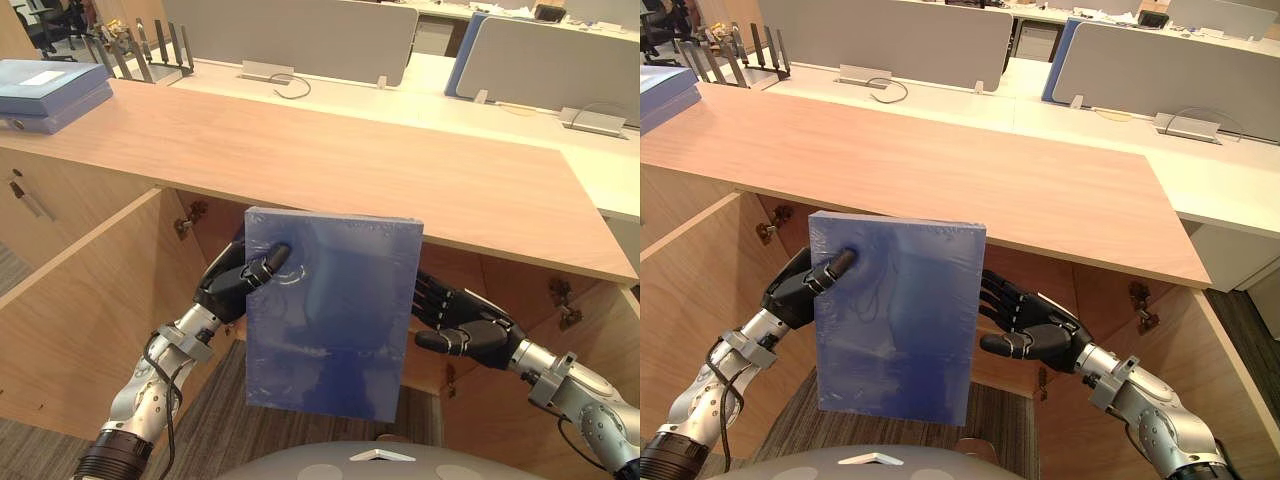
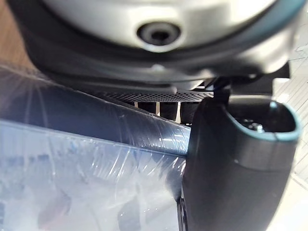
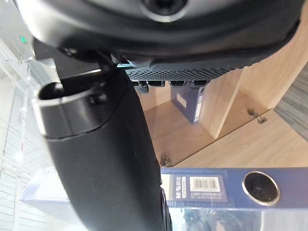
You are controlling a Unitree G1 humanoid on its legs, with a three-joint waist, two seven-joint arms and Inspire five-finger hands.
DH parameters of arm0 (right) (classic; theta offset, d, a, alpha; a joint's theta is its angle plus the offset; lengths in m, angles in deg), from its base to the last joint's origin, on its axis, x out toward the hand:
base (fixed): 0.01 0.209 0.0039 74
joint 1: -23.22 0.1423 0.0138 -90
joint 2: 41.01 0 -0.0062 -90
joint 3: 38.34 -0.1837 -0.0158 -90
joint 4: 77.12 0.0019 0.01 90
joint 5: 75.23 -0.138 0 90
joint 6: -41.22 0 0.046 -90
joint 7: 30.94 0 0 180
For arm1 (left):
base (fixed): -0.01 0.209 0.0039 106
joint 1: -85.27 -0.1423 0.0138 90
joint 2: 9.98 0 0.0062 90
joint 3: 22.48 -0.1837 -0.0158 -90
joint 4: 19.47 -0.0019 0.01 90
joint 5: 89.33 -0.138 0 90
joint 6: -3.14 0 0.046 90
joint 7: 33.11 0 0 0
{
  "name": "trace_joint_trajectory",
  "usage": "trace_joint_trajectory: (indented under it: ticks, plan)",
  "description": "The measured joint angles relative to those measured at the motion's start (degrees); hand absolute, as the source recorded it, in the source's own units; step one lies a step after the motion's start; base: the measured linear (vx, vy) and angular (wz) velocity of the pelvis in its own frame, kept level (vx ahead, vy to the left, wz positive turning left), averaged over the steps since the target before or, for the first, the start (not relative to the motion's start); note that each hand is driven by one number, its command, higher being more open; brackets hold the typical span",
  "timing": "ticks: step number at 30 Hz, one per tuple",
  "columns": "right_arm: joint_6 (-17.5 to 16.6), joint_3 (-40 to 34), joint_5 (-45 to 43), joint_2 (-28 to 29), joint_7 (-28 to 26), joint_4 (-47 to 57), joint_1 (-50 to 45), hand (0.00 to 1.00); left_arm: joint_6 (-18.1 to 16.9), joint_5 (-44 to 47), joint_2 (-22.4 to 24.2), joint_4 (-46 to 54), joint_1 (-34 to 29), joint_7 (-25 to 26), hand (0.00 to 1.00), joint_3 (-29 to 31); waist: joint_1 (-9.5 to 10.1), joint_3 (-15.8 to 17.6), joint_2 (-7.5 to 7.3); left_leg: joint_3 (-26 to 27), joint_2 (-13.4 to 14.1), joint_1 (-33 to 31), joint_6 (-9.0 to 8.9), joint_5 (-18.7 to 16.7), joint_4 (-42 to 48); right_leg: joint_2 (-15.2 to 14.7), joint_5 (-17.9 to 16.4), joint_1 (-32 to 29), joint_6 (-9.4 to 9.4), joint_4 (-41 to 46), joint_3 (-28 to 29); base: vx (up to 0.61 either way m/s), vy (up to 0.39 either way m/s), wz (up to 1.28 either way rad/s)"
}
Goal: Walk over to the cabinet, pick up the folder, carry it to the office cabinet, place the folder inside the office cabinet, then close the office cabinet door
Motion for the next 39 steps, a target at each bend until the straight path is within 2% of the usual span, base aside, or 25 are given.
trace_joint_trajectory:
  ticks: [4, 10, 14, 20, 30, 35, 39]
  plan:
    - [0.7, 0.6, -0.5, 0.0, -0.7, 0.1, -3.0, 1.00, 0.0, -0.1, -0.2, -0.7, 0.2, 0.0, 0.00, 0.1, 0.18, 0.0, 0.03, 0.3, -0.1, 0.0, 0.03, -0.1, 0.1, 0.0, 0.0, -0.1, 0.05, 0.1, 0.4, 0.00, 0.003, -0.02]
    - [2.8, 5.8, -0.2, 0.0, -1.4, -3.4, -3.9, 1.00, 0.0, -0.2, -0.2, -0.7, 0.7, 0.0, 0.00, 0.1, 0.14, -0.1, 0.09, 0.2, -0.1, 0.1, 0.03, -0.1, 0.2, 0.0, 0.0, -0.2, 0.05, 0.2, 0.5, 0.00, 0.000, 0.00]
    - [3.7, 6.6, -0.4, 2.0, -1.6, -3.4, -4.9, 1.00, 0.0, -0.6, -0.3, -0.7, 0.8, 0.0, 0.00, 0.1, 0.17, -0.1, 0.16, 0.0, -0.1, 0.1, 0.04, -0.1, 0.3, 0.0, 0.0, -0.2, 0.04, 0.4, 0.4, 0.00, 0.000, 0.00]
    - [5.3, 9.6, -0.5, 2.0, -2.7, -2.3, -5.4, 1.00, -0.1, -2.4, -0.4, -0.7, 1.9, 0.1, 0.00, 0.0, 0.28, -0.2, 0.09, -0.1, -0.1, 0.1, 0.04, -0.1, 0.3, -0.1, 0.0, -0.2, -0.02, 0.6, 0.4, 0.00, 0.000, 0.00]
    - [5.4, 10.4, -0.9, 1.9, -2.9, 1.5, -4.2, 1.00, -0.2, -2.4, -0.3, -0.7, 3.1, 0.1, 0.00, -0.9, 0.40, -0.4, -0.44, 0.0, -0.1, 0.0, 0.05, -0.1, 0.2, 0.0, 0.0, -0.2, -0.01, 0.3, 0.4, 0.00, 0.000, 0.00]
    - [5.2, 10.4, -0.9, 1.1, -2.6, 3.6, -1.9, 1.00, -0.1, -2.4, -0.3, -0.7, 3.1, 0.1, 0.00, -3.5, 0.42, -0.4, -0.47, 0.0, -0.1, 0.0, 0.09, -0.1, 0.2, 0.0, 0.0, -0.2, 0.02, 0.2, 0.4, 0.00, 0.000, 0.00]
    - [3.7, 10.2, -0.9, 1.1, -2.1, 4.4, 0.8, 1.00, 0.0, -2.4, -0.3, -0.7, 3.1, 0.0, 0.00, -5.0, 0.40, -0.4, -0.48, 0.0, -0.1, -0.1, 0.16, -0.2, 0.2, 0.0, 0.0, -0.2, 0.04, 0.1, 0.4, 0.00, 0.000, 0.00]
